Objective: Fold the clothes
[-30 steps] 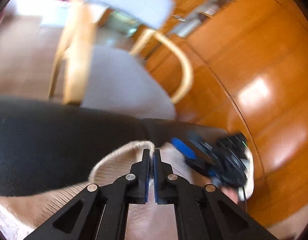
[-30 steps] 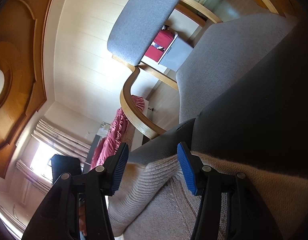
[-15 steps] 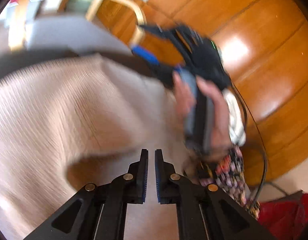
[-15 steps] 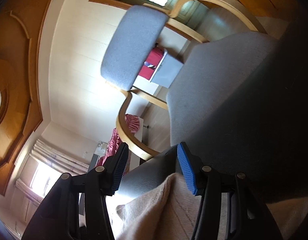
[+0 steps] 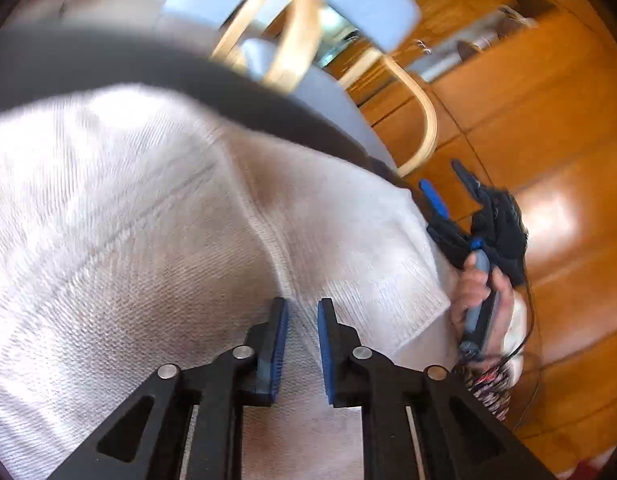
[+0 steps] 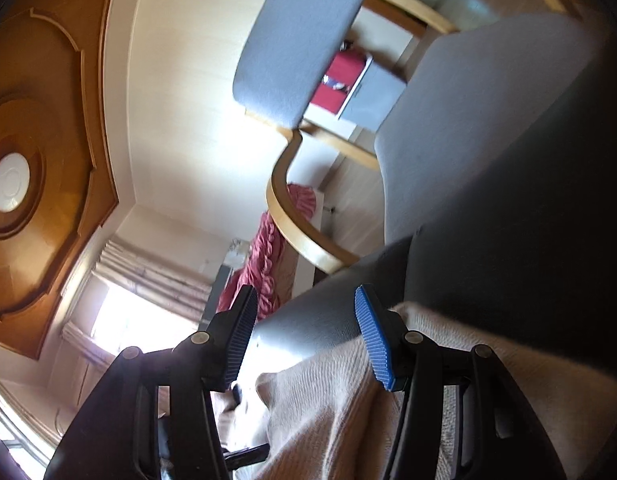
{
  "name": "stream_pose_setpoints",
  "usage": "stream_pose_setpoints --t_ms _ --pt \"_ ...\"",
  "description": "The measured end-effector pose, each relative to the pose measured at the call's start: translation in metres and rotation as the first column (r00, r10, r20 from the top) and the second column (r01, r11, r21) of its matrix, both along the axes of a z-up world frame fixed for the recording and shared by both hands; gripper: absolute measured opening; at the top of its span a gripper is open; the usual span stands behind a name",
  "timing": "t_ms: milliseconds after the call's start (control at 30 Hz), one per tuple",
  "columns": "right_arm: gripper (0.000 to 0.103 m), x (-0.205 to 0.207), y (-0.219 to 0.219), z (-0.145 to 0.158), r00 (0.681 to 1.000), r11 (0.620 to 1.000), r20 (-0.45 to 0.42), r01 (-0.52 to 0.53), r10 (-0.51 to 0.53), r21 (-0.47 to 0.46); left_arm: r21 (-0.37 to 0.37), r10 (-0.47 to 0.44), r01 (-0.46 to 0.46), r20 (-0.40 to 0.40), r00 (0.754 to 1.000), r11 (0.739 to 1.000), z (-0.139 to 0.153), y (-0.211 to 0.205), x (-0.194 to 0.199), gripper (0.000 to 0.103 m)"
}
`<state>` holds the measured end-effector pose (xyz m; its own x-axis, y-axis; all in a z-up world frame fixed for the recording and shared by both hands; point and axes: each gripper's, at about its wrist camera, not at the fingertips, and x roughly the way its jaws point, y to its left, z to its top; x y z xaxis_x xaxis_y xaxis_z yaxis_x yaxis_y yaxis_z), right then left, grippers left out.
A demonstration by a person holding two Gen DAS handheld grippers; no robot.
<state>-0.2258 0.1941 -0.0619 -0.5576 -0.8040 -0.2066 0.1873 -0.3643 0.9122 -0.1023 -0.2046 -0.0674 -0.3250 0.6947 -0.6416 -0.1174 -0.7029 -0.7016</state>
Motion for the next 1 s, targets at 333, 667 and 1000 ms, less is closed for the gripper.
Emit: stream_pose_setpoints --t_ms 333,667,1000 --pt "0.054 -0.001 -0.015 0.005 0.999 0.994 -0.02 -0.045 0.048 0.102 0.196 -0.028 0.019 0.044 0.999 0.98 -0.01 -0.014 -0.001 0.018" --pt "0.054 0.058 -0.042 0.048 0.995 0.851 0.056 -0.1 0.083 0.515 0.157 -0.068 0.086 -0.117 0.991 0.984 0.001 -0.005 0.008 0.024" --pt "0.054 0.094 -0.069 0.027 0.988 0.788 -0.017 -0.111 0.153 0.606 0.169 -0.074 0.1 -0.156 0.985 0.981 0.006 -0.016 0.01 0.034"
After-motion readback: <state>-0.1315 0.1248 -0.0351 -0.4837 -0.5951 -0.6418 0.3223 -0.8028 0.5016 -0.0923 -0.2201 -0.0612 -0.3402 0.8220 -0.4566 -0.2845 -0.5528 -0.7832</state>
